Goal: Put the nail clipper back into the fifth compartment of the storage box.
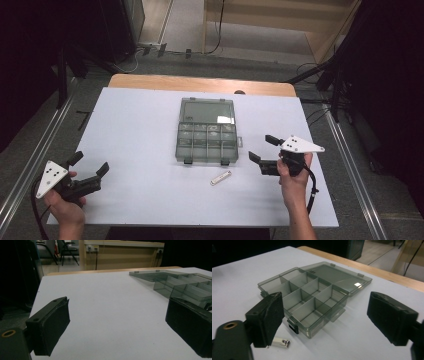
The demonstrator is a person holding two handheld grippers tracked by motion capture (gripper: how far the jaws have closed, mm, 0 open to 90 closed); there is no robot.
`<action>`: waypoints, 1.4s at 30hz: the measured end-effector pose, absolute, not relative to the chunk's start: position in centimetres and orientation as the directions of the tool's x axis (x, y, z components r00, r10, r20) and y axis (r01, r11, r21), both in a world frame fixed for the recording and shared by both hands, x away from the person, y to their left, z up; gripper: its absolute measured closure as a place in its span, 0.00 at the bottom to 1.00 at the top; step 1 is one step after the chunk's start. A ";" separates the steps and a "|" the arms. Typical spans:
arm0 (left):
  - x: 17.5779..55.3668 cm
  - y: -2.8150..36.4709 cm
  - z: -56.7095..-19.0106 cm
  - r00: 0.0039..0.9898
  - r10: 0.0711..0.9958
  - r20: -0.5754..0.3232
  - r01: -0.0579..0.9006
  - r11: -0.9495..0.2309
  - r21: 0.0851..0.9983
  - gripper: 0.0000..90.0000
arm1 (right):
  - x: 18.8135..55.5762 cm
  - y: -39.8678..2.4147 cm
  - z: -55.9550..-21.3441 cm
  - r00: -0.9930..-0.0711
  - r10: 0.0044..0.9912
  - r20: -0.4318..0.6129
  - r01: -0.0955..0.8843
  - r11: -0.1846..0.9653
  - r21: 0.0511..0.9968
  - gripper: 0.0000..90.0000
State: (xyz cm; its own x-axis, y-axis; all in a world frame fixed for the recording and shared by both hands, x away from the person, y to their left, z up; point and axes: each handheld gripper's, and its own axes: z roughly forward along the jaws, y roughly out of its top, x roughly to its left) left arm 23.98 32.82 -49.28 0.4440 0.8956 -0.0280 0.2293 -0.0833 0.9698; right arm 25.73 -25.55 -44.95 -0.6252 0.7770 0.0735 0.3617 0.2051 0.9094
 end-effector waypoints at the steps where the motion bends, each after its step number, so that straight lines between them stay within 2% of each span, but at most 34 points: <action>1: 24.1 32.7 -49.3 0.453 0.891 -0.028 0.237 -0.090 0.967 0.05 | 26.0 -24.9 -45.0 -0.623 0.780 0.063 0.375 0.227 0.899 0.32; 3: 24.1 32.7 -49.3 0.459 0.888 -0.028 0.240 -0.093 0.966 0.05 | 26.1 -24.5 -45.0 -0.623 0.780 0.064 0.385 0.233 0.893 0.35; 5: 24.0 32.5 -49.3 0.480 0.877 -0.026 0.240 -0.103 0.965 0.05 | 26.4 -23.4 -45.2 -0.636 0.769 0.069 0.411 0.261 0.873 0.51; 6: 24.1 32.5 -49.3 0.487 0.873 -0.025 0.241 -0.107 0.965 0.05 | 26.4 -23.4 -45.2 -0.636 0.769 0.069 0.411 0.261 0.873 0.51; 7: 24.2 32.5 -49.3 0.490 0.872 -0.023 0.243 -0.111 0.964 0.05 | 26.4 -23.1 -45.2 -0.641 0.764 0.073 0.417 0.267 0.869 0.56; 8: 24.4 32.4 -49.3 0.492 0.870 -0.027 0.251 -0.112 0.961 0.05 | 26.5 -22.5 -45.4 -0.659 0.748 0.079 0.423 0.281 0.861 0.71; 9: 24.4 32.4 -49.3 0.492 0.870 -0.027 0.251 -0.112 0.961 0.05 | 26.5 -22.5 -45.4 -0.659 0.748 0.079 0.423 0.281 0.861 0.71; 10: 24.4 32.4 -49.3 0.493 0.870 -0.025 0.253 -0.116 0.961 0.05 | 26.7 -22.1 -45.7 -0.683 0.727 0.067 0.420 0.315 0.851 0.87; 11: 24.3 32.3 -49.3 0.495 0.869 -0.024 0.252 -0.117 0.961 0.05 | 26.8 -21.9 -45.9 -0.703 0.708 0.073 0.426 0.336 0.840 0.94; 12: 24.3 32.3 -49.3 0.495 0.869 -0.024 0.252 -0.117 0.961 0.05 | 26.8 -21.9 -45.9 -0.703 0.708 0.073 0.426 0.336 0.840 0.94; 13: 24.3 32.3 -49.3 0.495 0.869 -0.021 0.253 -0.121 0.960 0.05 | 27.0 -21.8 -46.1 -0.715 0.695 0.079 0.431 0.349 0.832 1.00; 31: 24.5 31.9 -49.3 0.496 0.868 0.003 0.256 -0.150 0.955 0.05 | 28.0 -19.2 -50.2 -0.780 0.622 0.074 0.480 0.518 0.708 1.00; 42: 24.5 31.8 -49.3 0.498 0.867 0.005 0.256 -0.152 0.955 0.05 | 28.1 -18.6 -50.9 -0.793 0.607 0.049 0.459 0.543 0.703 1.00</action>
State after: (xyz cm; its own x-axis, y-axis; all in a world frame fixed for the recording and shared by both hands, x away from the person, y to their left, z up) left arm 24.51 31.83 -49.32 0.4978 0.8673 0.0048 0.2556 -0.1520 0.9547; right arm 28.05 -18.63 -50.95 -0.7931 0.6071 0.0490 0.4592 0.5432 0.7029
